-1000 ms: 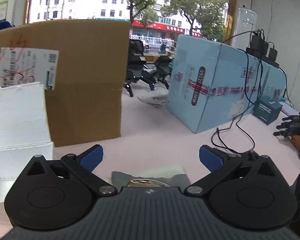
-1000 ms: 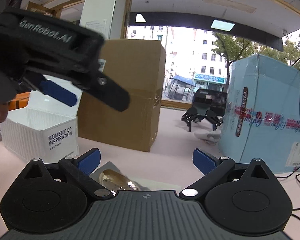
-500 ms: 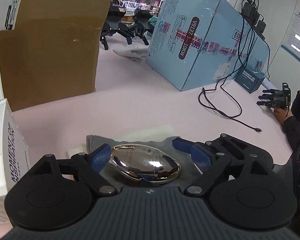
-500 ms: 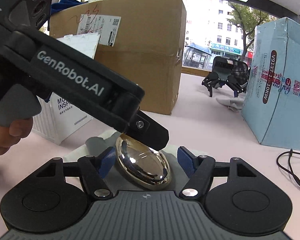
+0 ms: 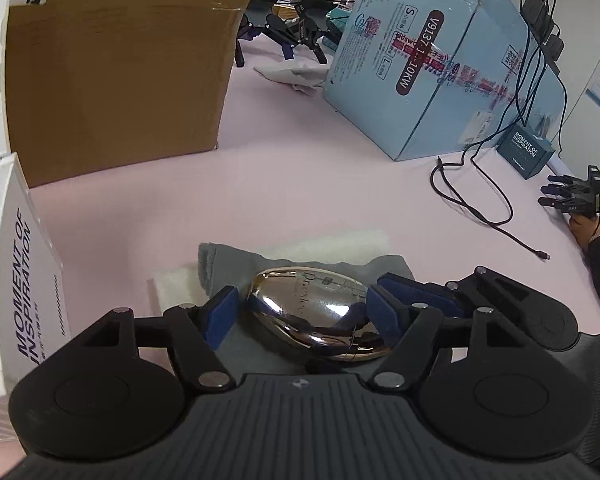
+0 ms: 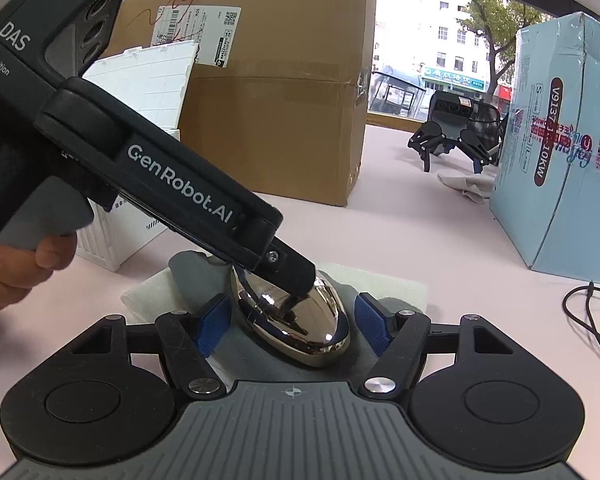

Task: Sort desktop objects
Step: 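Close the left gripper on the chrome object while the right gripper closes on it too, then lift and carry the chrome object with both grippers to the open white box, then lower the chrome object with both grippers into the white box, then open both grippers and release the chrome object inside the box, then withdraw both grippers from the box back toward the grey cloth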

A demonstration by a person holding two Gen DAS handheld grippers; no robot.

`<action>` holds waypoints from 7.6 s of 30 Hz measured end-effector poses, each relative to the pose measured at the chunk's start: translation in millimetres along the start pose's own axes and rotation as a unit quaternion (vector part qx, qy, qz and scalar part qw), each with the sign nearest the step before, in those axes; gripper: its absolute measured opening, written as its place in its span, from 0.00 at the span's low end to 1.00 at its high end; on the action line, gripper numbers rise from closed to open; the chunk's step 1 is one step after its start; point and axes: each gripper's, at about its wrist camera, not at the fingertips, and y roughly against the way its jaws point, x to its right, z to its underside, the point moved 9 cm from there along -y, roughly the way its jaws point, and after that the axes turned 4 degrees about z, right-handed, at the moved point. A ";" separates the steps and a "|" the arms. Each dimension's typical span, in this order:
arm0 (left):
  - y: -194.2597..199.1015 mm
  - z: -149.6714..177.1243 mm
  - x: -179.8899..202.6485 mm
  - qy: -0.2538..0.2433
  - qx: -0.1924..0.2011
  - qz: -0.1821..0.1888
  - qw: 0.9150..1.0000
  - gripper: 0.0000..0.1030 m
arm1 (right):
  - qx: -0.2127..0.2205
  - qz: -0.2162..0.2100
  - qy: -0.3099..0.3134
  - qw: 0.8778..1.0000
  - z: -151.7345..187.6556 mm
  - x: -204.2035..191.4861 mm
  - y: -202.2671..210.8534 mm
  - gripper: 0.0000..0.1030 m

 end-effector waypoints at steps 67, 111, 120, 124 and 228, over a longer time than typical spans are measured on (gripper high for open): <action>122.1 -30.2 52.3 -0.050 0.204 -0.001 0.978 0.71 | 0.177 -0.032 -0.070 0.981 -59.0 -16.6 64.8 0.53; 235.7 -25.2 -167.8 0.123 0.268 -0.095 0.951 0.71 | 0.166 -0.152 -0.045 0.973 -156.5 -199.0 -26.1 0.52; 210.9 -24.3 -177.0 0.121 0.236 -0.111 0.958 0.71 | 0.118 -0.139 -0.059 0.982 -145.3 -198.9 -42.1 0.52; 201.1 -22.9 -180.6 0.119 0.220 -0.120 0.961 0.71 | 0.090 -0.134 -0.074 0.984 -140.5 -198.4 -49.1 0.52; 206.0 -24.0 -175.2 0.093 0.227 -0.110 0.963 1.00 | 0.095 -0.041 -0.071 0.992 -137.0 -178.6 -18.9 1.00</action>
